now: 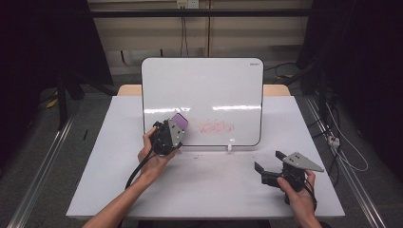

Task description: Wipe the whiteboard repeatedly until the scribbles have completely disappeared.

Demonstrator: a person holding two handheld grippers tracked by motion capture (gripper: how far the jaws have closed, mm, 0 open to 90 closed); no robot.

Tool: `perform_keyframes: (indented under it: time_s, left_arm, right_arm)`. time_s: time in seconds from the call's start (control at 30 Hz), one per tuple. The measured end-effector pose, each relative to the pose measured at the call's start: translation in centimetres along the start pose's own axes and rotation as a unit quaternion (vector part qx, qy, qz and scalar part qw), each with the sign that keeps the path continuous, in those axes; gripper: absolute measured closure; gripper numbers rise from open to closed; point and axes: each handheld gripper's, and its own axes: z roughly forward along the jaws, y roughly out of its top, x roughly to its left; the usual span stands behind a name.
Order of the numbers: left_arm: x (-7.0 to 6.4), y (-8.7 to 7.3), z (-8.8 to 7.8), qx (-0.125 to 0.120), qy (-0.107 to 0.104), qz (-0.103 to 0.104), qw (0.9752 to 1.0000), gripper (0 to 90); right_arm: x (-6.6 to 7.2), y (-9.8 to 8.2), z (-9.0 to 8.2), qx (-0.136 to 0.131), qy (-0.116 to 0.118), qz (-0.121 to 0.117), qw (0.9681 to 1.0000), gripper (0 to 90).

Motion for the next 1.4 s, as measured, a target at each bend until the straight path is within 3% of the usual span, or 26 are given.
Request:
perform_keyframes:
  time_s: [0.07, 0.1, 0.2, 0.27, 0.4, 0.47, 0.5, 0.53, 0.57, 0.63, 0.73, 0.8, 0.93, 1.0, 1.03, 1.1, 1.2, 1.27, 1.4]
  left_arm:
    - [0.6, 0.0, 0.0, -0.003, 0.009, -0.004, 0.9999, 41.3]
    - [1.4, 0.3, 0.1, -0.004, 0.013, -0.019, 0.9997, 41.3]
    - [3.1, 0.9, 0.2, -0.006, 0.032, -0.028, 0.9991, 41.3]
    - [3.8, 1.2, 0.4, -0.005, 0.030, -0.039, 0.9988, 41.3]
    - [3.2, 1.2, 0.4, -0.007, 0.032, -0.025, 0.9992, 41.3]
    - [2.5, 1.0, 0.4, -0.007, 0.024, -0.022, 0.9994, 41.3]
    - [1.4, 0.9, 0.4, -0.008, 0.021, -0.010, 0.9997, 41.3]
    - [1.4, 0.9, 0.4, -0.008, 0.021, -0.010, 0.9997, 41.3]
    - [0.4, 0.8, 0.3, -0.008, 0.009, -0.002, 0.9999, 41.3]
    - [-0.2, 0.8, 0.4, -0.009, 0.002, 0.000, 1.0000, 41.3]
    - [-1.8, 0.7, 0.4, -0.006, -0.016, 0.029, 0.9994, 41.2]
    - [-2.4, 0.6, 0.4, -0.005, -0.016, 0.045, 0.9989, 41.3]
    - [-1.7, 0.8, 0.5, -0.010, -0.016, 0.032, 0.9993, 41.3]
    - [-0.2, 1.6, 0.7, -0.011, -0.003, 0.013, 0.9999, 41.3]
    - [-0.2, 1.6, 0.7, -0.011, -0.003, 0.013, 0.9999, 41.3]
    - [1.4, 2.4, 1.0, -0.014, 0.014, -0.011, 0.9998, 41.2]
    - [2.2, 2.9, 1.1, -0.013, 0.016, -0.026, 0.9994, 41.3]
    - [1.7, 3.2, 1.3, -0.016, 0.024, -0.013, 0.9995, 41.3]
    - [0.3, 3.2, 1.3, -0.011, 0.015, 0.007, 0.9998, 41.3]
  right_arm:
    - [0.0, 0.0, 0.0, 0.000, 0.000, 0.000, 1.0000, 8.7]
    - [0.0, 0.0, 0.0, 0.000, 0.000, 0.000, 1.0000, 8.7]
    - [0.0, 0.0, 0.1, 0.001, -0.001, 0.002, 1.0000, 8.7]
    - [0.0, 0.0, 0.1, 0.001, 0.000, 0.003, 1.0000, 8.7]
    - [0.0, 0.0, 0.1, 0.000, 0.000, 0.003, 1.0000, 8.7]
    - [0.0, 0.0, 0.1, 0.002, 0.000, 0.002, 1.0000, 8.8]
    - [0.0, 0.0, 0.1, 0.002, 0.000, 0.002, 1.0000, 8.8]
    - [0.0, 0.0, 0.1, 0.002, 0.000, 0.003, 1.0000, 8.8]
    - [0.0, 0.0, 0.1, 0.002, 0.000, 0.002, 1.0000, 8.8]
    - [0.0, 0.1, 0.1, 0.000, 0.000, 0.003, 1.0000, 8.8]
    - [0.0, 0.1, 0.0, -0.001, 0.000, 0.002, 1.0000, 8.8]
    - [-0.1, 0.1, 0.1, -0.001, -0.001, 0.004, 1.0000, 8.8]
    - [-0.1, 0.1, 0.2, 0.001, -0.001, 0.006, 1.0000, 8.9]
    - [-0.1, 0.1, 0.1, -0.001, 0.000, 0.004, 1.0000, 8.9]
    - [-0.1, 0.1, 0.1, -0.001, 0.000, 0.004, 1.0000, 8.9]
    - [-0.1, 0.1, 0.2, 0.001, 0.001, 0.003, 1.0000, 8.9]
    - [-0.1, 0.0, 0.2, 0.002, 0.000, 0.003, 1.0000, 8.9]
    - [-0.1, 0.0, 0.2, 0.002, 0.000, 0.004, 1.0000, 8.9]
    - [-0.1, 0.0, 0.2, 0.003, 0.001, 0.004, 1.0000, 9.4]
